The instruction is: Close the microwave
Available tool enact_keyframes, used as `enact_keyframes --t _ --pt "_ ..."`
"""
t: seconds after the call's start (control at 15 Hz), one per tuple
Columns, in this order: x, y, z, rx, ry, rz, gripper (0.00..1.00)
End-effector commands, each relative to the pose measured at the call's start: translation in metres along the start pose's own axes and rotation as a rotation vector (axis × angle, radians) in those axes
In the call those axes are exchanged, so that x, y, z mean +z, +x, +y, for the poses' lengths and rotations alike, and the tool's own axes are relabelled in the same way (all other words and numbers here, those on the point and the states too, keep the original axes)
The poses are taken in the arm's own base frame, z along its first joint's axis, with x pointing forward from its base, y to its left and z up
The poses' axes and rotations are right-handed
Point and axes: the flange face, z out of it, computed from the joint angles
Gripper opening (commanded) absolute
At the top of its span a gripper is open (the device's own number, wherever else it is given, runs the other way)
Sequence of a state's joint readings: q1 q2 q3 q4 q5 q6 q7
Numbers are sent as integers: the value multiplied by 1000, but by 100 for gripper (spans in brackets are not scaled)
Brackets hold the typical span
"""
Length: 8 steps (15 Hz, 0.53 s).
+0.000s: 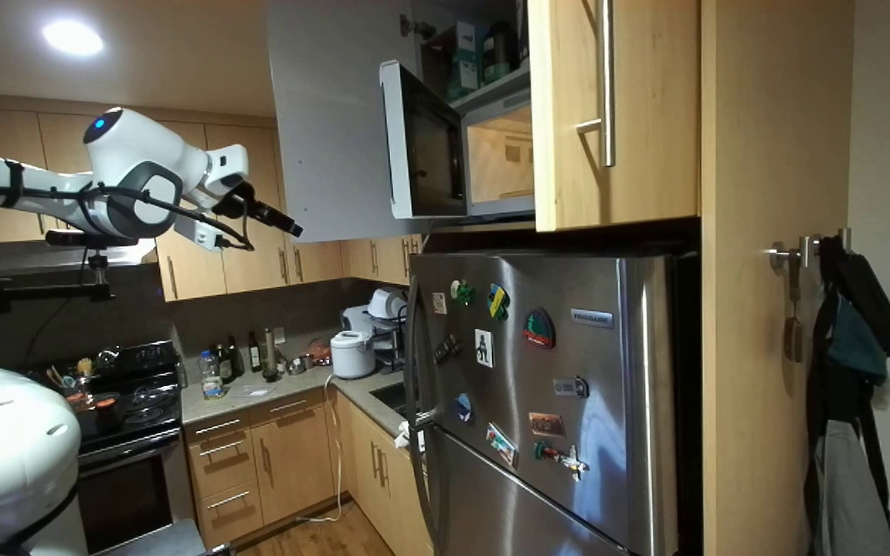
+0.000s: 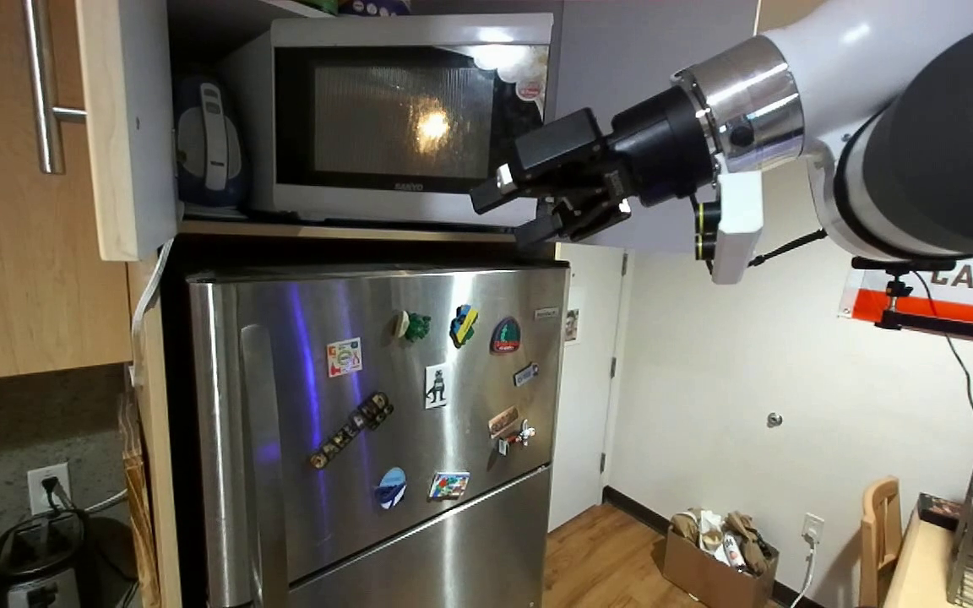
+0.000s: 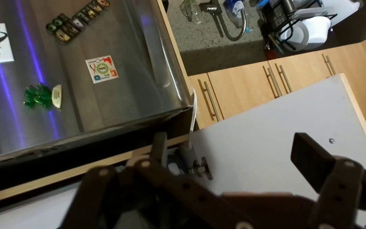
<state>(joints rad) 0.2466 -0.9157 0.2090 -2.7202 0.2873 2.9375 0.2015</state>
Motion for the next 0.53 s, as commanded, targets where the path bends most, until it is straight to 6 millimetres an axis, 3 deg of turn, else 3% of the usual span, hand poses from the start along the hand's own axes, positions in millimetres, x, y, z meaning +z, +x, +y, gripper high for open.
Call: enact_keyframes --t 0.0,0.27,0.47 --pt "0 1 0 0 0 -1 100" --pt "3 2 -1 13 -10 25 100" --pt "-4 16 0 47 -18 125 100"
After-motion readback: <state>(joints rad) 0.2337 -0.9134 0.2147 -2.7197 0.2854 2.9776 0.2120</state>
